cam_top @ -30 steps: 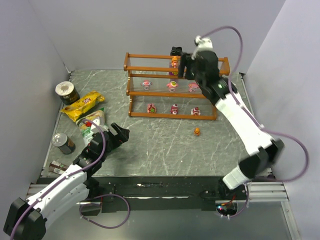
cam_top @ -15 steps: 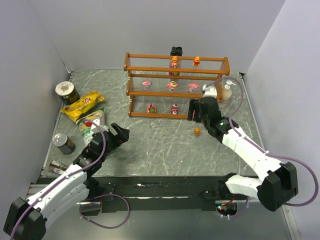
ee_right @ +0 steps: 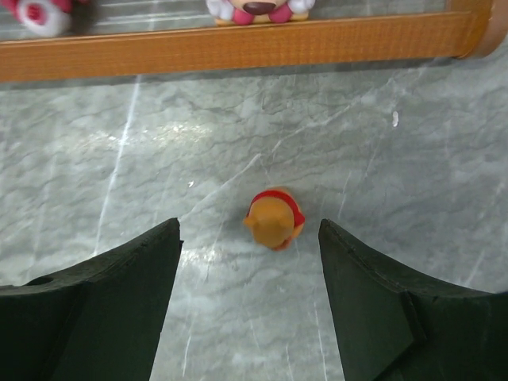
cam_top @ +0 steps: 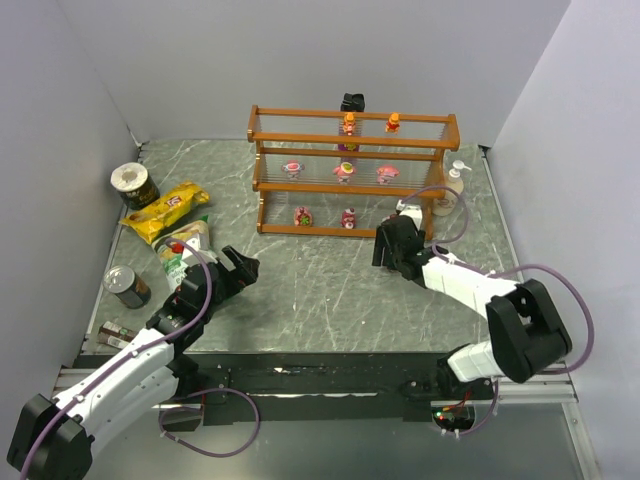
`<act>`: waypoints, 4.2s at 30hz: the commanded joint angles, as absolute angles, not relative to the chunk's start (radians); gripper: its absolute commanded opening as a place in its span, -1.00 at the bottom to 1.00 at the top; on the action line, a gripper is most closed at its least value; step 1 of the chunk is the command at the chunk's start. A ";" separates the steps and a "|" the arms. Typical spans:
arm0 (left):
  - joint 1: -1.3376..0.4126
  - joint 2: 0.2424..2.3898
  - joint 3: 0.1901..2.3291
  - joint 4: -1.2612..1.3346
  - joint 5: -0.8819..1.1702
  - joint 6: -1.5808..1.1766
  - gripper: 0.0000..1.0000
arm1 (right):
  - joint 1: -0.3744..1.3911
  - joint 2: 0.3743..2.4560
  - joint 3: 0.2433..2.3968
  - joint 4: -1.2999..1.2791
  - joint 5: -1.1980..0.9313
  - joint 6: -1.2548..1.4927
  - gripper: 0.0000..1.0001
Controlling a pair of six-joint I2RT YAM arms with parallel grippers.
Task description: Place and organize the plastic toys onto the shelf
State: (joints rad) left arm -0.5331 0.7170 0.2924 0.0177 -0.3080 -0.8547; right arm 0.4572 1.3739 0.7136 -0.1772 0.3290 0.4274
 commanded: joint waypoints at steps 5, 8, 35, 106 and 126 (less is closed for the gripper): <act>-0.531 0.712 0.328 0.038 -0.304 -0.844 0.93 | 0.437 1.466 0.726 -0.080 0.351 0.471 0.49; -0.531 0.715 0.330 0.037 -0.304 -0.842 0.93 | 0.436 1.476 0.732 -0.086 0.357 0.479 0.43; -0.531 0.706 0.330 0.035 -0.304 -0.842 0.93 | 0.422 1.404 0.778 -0.146 0.299 0.500 -1.00; -0.531 0.699 0.331 0.032 -0.304 -0.838 0.93 | 0.637 2.039 2.304 -0.520 0.334 0.117 -0.62; -0.531 0.693 0.331 0.028 -0.308 -0.839 0.93 | 0.614 2.097 2.358 -0.537 0.328 0.149 -0.24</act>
State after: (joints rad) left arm -0.5331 0.7059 0.2924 0.0174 -0.3016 -0.8513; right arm 0.6273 2.0689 2.3058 -0.5335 0.3214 0.1368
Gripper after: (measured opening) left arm 0.966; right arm 0.376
